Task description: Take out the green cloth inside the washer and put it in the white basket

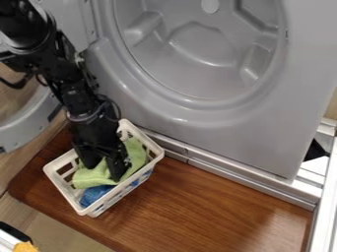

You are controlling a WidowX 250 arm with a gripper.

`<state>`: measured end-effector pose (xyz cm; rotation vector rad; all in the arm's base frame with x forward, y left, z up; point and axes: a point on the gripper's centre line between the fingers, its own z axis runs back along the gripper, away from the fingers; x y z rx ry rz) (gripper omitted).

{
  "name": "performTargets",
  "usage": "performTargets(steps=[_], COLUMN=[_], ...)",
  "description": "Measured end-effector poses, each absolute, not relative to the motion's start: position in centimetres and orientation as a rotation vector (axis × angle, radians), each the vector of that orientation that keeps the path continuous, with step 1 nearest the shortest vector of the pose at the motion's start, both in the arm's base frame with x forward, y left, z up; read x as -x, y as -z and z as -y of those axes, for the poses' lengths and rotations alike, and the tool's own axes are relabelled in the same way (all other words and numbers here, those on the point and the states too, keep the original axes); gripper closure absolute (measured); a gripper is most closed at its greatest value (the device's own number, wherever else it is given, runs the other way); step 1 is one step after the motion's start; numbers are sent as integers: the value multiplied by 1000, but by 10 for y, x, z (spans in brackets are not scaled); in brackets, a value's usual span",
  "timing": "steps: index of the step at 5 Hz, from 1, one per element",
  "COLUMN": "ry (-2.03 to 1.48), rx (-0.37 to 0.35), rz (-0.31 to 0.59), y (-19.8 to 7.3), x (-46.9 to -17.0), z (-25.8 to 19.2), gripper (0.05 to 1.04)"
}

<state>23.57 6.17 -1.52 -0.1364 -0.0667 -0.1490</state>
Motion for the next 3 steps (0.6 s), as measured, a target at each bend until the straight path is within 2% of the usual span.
performTargets(steps=[2,3], ry=[153,136], rx=[127,106], rz=[68,100], y=[-34,-49], x=[-227,-226], z=[-61,-65], gripper=[83,83])
